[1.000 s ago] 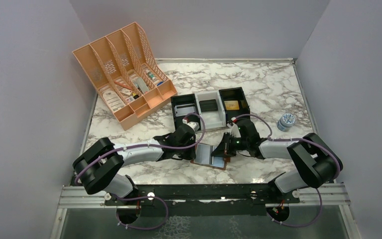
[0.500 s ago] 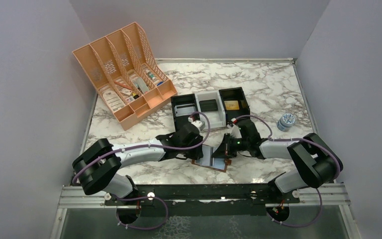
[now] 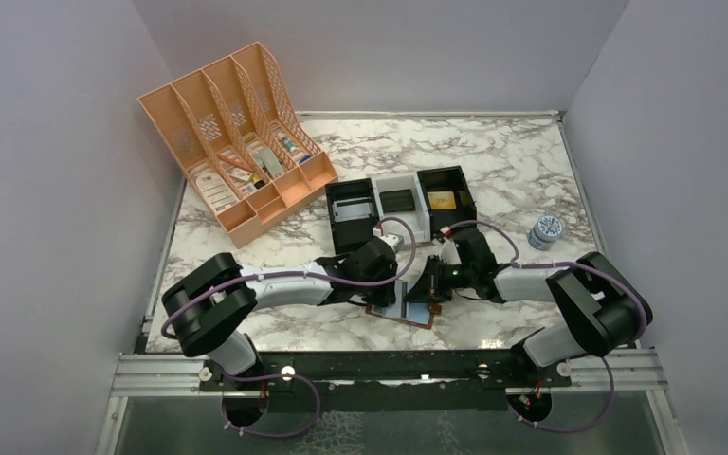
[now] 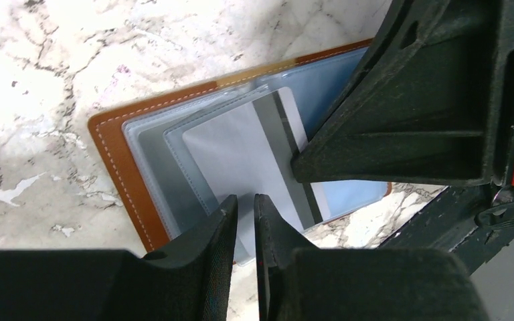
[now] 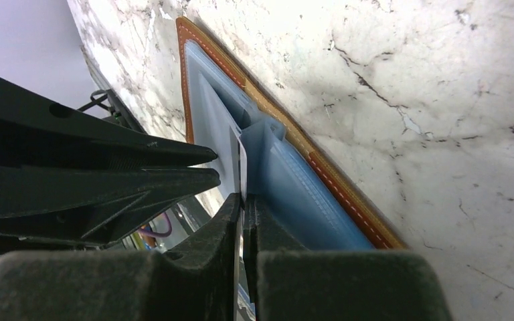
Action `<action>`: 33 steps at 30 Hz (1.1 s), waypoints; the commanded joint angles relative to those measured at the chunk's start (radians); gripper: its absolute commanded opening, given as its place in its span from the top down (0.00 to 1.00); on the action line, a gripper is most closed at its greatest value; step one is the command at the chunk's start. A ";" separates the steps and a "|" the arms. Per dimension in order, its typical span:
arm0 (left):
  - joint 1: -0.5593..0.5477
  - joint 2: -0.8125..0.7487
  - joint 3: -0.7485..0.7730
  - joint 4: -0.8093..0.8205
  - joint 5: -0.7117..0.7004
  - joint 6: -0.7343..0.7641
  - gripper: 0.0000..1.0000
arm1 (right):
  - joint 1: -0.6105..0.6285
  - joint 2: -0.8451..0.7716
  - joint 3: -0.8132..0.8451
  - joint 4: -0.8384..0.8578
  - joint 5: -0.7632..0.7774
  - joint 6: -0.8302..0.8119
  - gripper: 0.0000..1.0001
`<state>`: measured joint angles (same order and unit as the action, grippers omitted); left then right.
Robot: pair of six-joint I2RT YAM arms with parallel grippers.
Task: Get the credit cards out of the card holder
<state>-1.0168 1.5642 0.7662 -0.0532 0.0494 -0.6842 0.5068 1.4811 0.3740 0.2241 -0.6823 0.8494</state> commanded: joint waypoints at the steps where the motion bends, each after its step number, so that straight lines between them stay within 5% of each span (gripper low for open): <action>1: -0.006 -0.019 -0.044 -0.075 -0.076 -0.017 0.81 | -0.007 -0.017 0.006 -0.035 0.008 -0.023 0.94; 23: -0.006 0.037 -0.012 -0.120 -0.089 -0.006 0.85 | -0.070 -0.074 -0.016 -0.096 -0.036 -0.083 0.99; 33: -0.007 0.053 0.002 -0.121 -0.084 0.000 0.86 | -0.076 -0.070 -0.020 -0.094 -0.070 -0.084 0.88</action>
<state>-1.0187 1.5749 0.7757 -0.0864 0.0051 -0.7017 0.4366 1.4235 0.3649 0.1410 -0.7208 0.7795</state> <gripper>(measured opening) 0.143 0.114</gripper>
